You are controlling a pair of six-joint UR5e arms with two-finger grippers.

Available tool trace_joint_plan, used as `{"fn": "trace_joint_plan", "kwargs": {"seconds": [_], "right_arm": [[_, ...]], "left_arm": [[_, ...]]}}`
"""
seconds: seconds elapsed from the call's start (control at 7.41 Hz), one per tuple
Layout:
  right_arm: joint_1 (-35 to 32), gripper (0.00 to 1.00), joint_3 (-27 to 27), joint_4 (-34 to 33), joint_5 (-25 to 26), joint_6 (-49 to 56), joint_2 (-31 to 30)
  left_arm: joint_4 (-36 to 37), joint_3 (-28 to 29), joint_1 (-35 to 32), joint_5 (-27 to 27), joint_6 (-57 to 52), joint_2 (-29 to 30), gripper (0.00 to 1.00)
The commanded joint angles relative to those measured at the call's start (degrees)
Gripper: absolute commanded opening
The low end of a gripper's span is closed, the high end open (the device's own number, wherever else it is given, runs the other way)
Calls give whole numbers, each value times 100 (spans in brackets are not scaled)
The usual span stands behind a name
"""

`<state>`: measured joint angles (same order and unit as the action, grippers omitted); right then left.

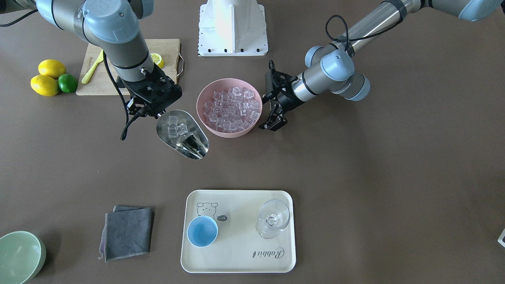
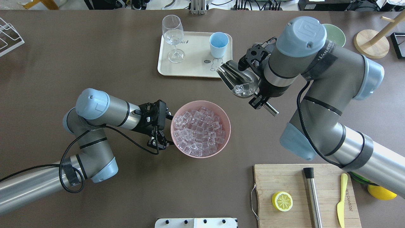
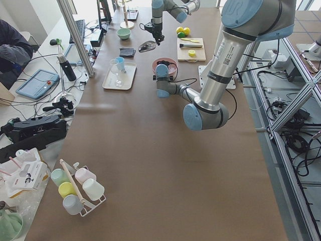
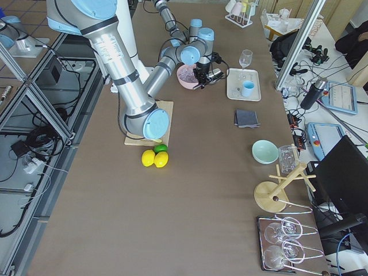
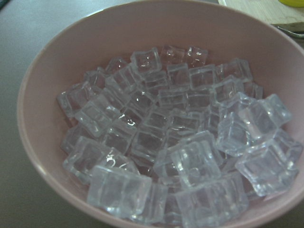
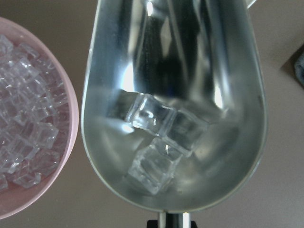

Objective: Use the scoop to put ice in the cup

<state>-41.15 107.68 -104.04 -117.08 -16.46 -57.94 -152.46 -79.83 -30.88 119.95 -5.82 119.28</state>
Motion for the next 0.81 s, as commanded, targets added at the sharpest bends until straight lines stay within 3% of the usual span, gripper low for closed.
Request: {"fn": "trace_joint_plan", "kwargs": {"seconds": [0.0,0.68], "right_arm": [[-612,0,-1060,-1202,-771,168,982],[-1000,0,-3292,-1856,-763,852,2495]], "left_arm": [[418,-532,-32,-6,-6,-334,97],[639,-586,-305,38,-42,-406,97]]}}
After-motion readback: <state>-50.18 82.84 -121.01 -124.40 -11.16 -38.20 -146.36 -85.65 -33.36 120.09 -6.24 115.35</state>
